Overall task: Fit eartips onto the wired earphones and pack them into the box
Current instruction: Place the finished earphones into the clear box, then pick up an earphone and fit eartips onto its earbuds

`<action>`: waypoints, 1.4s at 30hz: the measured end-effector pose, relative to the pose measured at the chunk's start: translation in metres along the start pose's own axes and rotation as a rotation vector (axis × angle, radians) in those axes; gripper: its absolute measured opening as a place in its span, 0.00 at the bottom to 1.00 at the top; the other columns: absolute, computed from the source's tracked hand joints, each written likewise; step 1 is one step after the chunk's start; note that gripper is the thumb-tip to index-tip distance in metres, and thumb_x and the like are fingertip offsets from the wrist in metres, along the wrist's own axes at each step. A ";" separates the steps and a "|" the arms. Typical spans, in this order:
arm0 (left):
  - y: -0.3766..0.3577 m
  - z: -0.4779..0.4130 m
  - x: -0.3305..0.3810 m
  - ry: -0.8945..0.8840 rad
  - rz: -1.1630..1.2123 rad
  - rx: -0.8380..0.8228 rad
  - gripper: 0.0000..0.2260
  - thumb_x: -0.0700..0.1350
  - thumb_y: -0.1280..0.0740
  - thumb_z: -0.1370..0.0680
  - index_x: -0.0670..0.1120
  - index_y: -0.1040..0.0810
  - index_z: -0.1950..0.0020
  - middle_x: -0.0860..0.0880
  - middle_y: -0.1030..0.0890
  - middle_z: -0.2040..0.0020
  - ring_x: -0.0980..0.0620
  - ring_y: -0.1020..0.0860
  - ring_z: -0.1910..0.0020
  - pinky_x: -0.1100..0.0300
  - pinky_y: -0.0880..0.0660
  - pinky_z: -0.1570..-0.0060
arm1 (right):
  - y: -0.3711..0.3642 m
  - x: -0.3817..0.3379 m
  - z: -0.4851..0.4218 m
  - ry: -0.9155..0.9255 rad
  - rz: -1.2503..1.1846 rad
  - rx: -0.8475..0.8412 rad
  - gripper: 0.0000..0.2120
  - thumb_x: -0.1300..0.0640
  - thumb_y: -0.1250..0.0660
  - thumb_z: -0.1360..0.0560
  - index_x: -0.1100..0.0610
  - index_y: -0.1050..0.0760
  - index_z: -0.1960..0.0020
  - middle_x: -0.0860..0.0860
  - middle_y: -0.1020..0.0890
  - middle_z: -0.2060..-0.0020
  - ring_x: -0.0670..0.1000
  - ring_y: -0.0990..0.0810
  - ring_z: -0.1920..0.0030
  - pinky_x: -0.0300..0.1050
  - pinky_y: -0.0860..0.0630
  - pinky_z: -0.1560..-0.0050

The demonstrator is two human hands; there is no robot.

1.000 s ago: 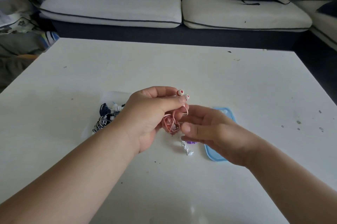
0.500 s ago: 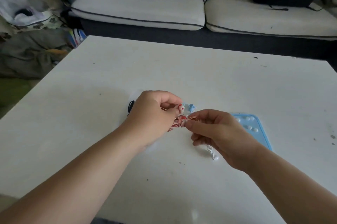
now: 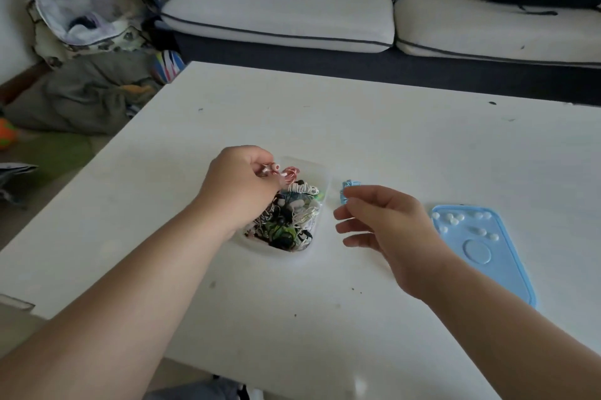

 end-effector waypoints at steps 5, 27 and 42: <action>-0.014 -0.009 0.002 -0.091 -0.187 0.035 0.11 0.43 0.26 0.23 0.46 0.17 0.41 0.52 0.18 0.52 0.50 0.18 0.52 0.60 0.26 0.51 | -0.009 0.006 0.000 -0.004 0.063 0.002 0.08 0.65 0.34 0.19 0.58 0.17 0.46 0.56 0.13 0.59 0.52 0.15 0.61 0.53 0.17 0.54; -0.069 -0.019 0.008 -0.299 -0.832 -0.191 0.06 0.37 0.37 0.28 0.47 0.28 0.62 0.49 0.22 0.56 0.42 0.23 0.55 0.57 0.35 0.65 | 0.029 -0.010 0.005 0.009 0.097 0.104 0.08 0.64 0.35 0.20 0.58 0.16 0.49 0.54 0.14 0.63 0.52 0.16 0.63 0.55 0.17 0.52; -0.156 0.090 0.083 -0.570 -0.590 -0.471 0.05 0.46 0.36 0.20 0.49 0.22 0.53 0.49 0.20 0.57 0.43 0.20 0.53 0.55 0.22 0.55 | 0.118 -0.012 0.052 -0.037 0.100 0.397 0.08 0.63 0.35 0.21 0.57 0.18 0.47 0.56 0.13 0.57 0.52 0.15 0.60 0.49 0.17 0.57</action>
Point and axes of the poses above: each hand's wrist, its own z-axis away from the middle knuckle, its own y-axis out of the back of the hand, x = y × z, the point moved 6 cm from there along -z, towards the middle knuckle
